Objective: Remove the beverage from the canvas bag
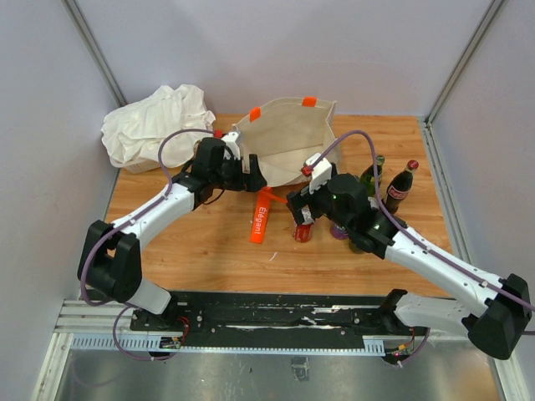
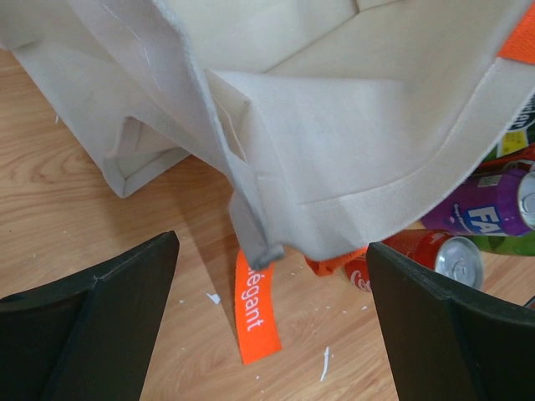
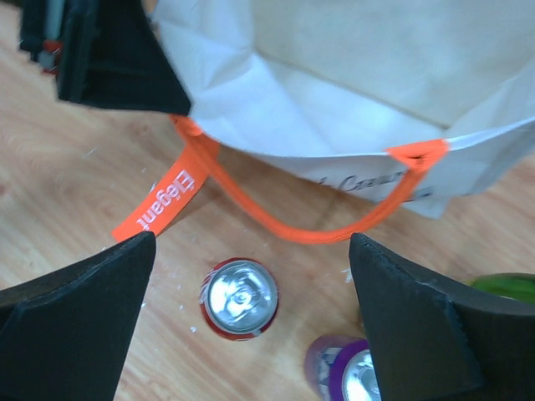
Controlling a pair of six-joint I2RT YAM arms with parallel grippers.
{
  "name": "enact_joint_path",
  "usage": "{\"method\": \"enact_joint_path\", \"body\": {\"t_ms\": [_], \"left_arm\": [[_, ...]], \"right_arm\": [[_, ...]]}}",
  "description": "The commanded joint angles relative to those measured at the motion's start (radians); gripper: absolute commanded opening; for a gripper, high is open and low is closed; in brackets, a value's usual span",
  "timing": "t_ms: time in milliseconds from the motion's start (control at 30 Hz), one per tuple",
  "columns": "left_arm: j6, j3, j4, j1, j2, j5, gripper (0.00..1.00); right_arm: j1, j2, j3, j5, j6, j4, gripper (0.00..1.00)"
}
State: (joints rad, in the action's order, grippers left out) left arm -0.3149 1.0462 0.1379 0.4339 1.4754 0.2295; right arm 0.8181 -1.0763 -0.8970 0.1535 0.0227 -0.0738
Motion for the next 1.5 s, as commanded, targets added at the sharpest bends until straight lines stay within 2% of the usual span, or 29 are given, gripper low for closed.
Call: {"method": "enact_joint_path", "body": {"t_ms": [0, 100, 200, 400, 567, 767, 867, 1067, 1200, 1467], "left_arm": [[0.02, 0.004, 0.036, -0.001, -0.1, 0.001, 1.0], [0.035, 0.044, 0.112, -0.001, -0.133, -0.031, 1.0], [0.051, 0.064, 0.172, -0.001, -0.165, -0.077, 1.0], [0.076, -0.006, 0.123, -0.001, -0.302, -0.119, 0.99], [0.083, -0.037, 0.14, -0.001, -0.391, -0.283, 1.0], [0.103, -0.091, 0.17, -0.001, -0.474, -0.469, 1.0], [0.101, -0.123, 0.162, -0.001, -0.522, -0.497, 1.0], [0.128, -0.148, 0.182, -0.002, -0.536, -0.557, 1.0], [0.183, -0.205, 0.124, -0.009, -0.561, -0.567, 1.0], [0.193, -0.23, 0.011, -0.202, -0.477, -0.433, 1.0]], "right_arm": [[-0.027, 0.075, -0.08, 0.187, -0.065, -0.032, 0.98], [-0.127, 0.123, -0.104, 0.22, -0.056, -0.069, 0.98], [-0.289, 0.181, -0.104, 0.201, -0.018, -0.095, 0.98], [-0.644, 0.256, -0.099, 0.11, 0.09, -0.17, 0.98], [-0.886, 0.282, -0.096, 0.11, 0.178, -0.22, 0.98], [-1.169, 0.257, -0.083, -0.051, 0.322, -0.276, 0.98], [-1.212, 0.269, -0.064, -0.073, 0.325, -0.278, 0.98], [-1.212, 0.286, -0.046, -0.01, 0.304, -0.283, 0.98], [-1.212, 0.285, -0.038, -0.017, 0.305, -0.283, 0.98], [-1.212, 0.282, -0.028, -0.029, 0.298, -0.29, 0.98]]}}
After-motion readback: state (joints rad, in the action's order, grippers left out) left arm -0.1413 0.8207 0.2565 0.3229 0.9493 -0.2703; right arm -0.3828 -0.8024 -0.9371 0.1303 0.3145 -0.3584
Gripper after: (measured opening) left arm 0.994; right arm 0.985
